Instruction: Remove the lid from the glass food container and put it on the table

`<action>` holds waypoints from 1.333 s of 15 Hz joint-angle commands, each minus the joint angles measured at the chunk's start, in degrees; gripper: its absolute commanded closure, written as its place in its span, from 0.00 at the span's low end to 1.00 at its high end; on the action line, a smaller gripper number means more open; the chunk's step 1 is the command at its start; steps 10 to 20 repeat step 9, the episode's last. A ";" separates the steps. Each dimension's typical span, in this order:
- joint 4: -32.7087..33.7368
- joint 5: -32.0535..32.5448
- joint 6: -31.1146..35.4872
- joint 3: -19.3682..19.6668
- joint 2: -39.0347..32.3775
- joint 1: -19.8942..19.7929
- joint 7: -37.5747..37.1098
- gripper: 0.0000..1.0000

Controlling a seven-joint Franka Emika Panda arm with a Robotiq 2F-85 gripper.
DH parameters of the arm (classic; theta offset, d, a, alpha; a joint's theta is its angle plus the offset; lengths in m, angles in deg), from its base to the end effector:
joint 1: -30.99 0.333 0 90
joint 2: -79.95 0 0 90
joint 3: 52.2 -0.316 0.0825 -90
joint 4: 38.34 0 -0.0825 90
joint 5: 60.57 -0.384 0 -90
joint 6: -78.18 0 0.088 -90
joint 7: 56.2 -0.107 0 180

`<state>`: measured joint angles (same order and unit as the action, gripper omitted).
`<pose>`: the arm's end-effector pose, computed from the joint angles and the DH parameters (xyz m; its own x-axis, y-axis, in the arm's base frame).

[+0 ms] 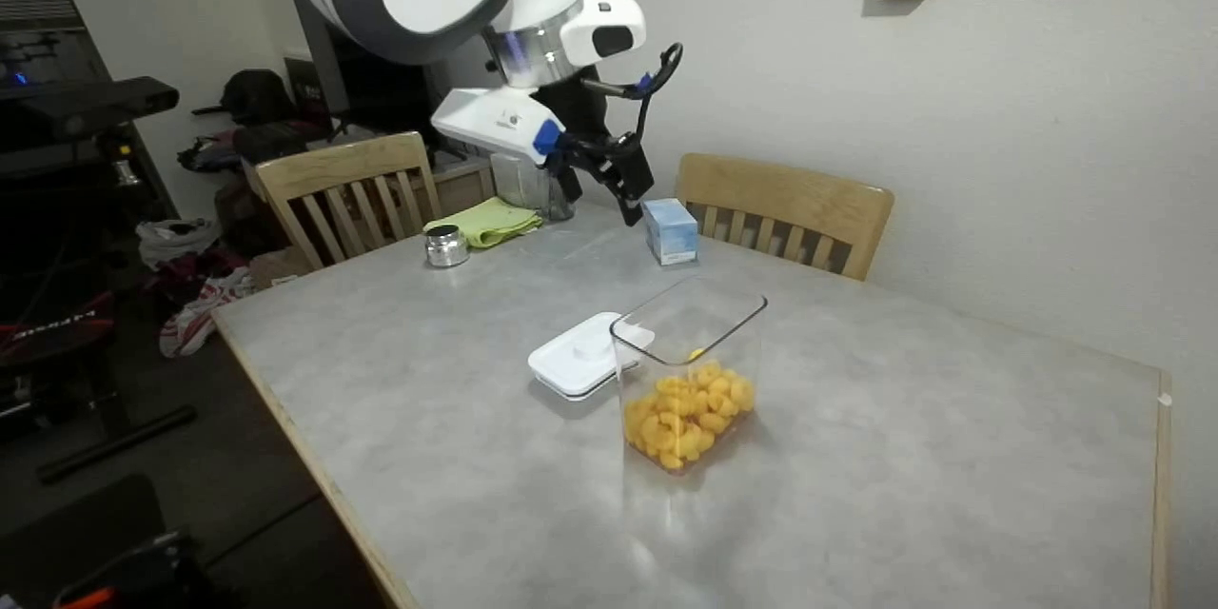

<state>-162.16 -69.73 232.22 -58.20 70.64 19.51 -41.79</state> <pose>0.5860 -0.0627 0.3608 0.9293 0.0109 0.3690 0.0285 -0.9987 -0.0424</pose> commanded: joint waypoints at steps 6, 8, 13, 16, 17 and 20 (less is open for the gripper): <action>1.01 -1.44 -8.81 5.36 4.20 3.35 0.31 0.00; 1.03 -1.42 -9.15 5.62 4.35 3.41 0.30 0.00; 1.03 -1.42 -9.19 5.63 4.34 3.45 0.28 0.00; 1.03 -1.42 -9.19 5.63 4.34 3.45 0.28 0.00; 1.03 -1.42 -9.19 5.63 4.34 3.45 0.28 0.00; 1.03 -1.42 -9.19 5.63 4.34 3.45 0.28 0.00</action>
